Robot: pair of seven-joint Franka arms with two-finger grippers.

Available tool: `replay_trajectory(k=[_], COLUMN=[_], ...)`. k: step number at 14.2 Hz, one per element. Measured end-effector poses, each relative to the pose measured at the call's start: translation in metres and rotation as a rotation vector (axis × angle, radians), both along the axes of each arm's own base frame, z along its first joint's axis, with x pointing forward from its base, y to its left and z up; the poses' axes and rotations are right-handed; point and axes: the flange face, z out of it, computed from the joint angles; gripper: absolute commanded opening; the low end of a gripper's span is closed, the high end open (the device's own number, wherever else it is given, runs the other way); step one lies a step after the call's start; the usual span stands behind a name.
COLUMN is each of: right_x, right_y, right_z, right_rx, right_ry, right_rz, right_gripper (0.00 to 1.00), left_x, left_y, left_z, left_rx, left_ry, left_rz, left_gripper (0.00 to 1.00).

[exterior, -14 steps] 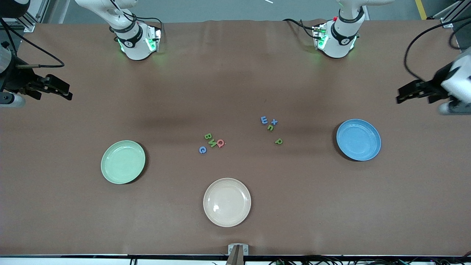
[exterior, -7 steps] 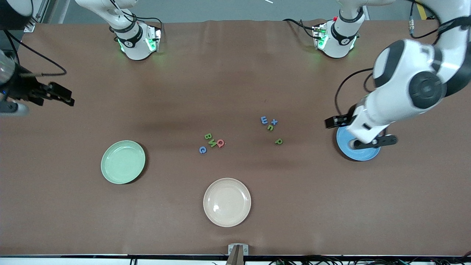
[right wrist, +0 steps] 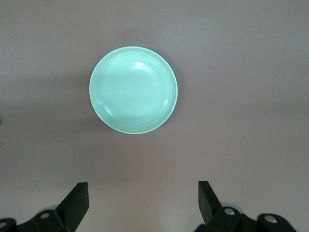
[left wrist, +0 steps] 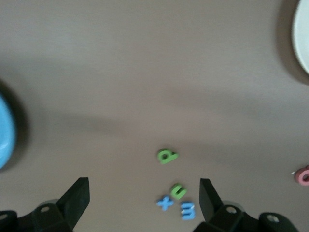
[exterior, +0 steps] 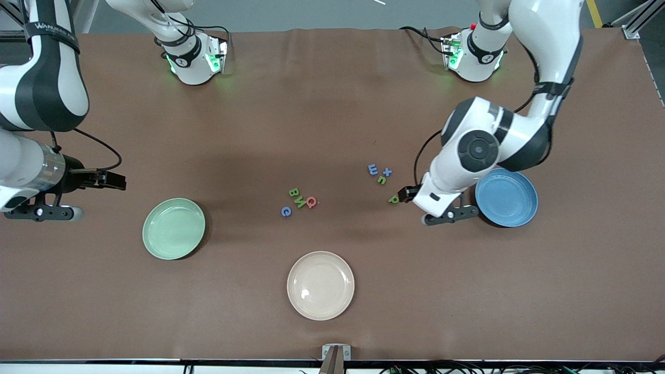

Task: Sort upper and lower case letters into plates
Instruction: 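Reach the green a with the left gripper while the right gripper reaches c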

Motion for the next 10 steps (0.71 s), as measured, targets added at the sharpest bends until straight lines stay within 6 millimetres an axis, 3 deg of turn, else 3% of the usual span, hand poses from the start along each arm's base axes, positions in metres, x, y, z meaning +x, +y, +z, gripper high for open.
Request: replay_trajectory(k=[3, 7, 10], right_x=[0.012, 0.031, 0.029], right_y=[0.053, 0.146, 0.216], right_z=[-0.021, -0.092, -0.144], right_rx=[0.053, 0.088, 0.082], right_ry=[-0.036, -0.070, -0.095], right_rz=[-0.192, -0.371, -0.484], right_gripper=[1.00, 1.00, 1.00], left_x=[-0.025, -0.045, -0.051], left_y=[-0.022, -0.033, -0.035], left_z=[-0.051, -0.099, -0.122], left_rx=[0.004, -0.013, 0.024], left_ry=[0.019, -0.002, -0.035], left_rz=[0.022, 0.071, 0.041], left_gripper=[1.00, 1.00, 1.00])
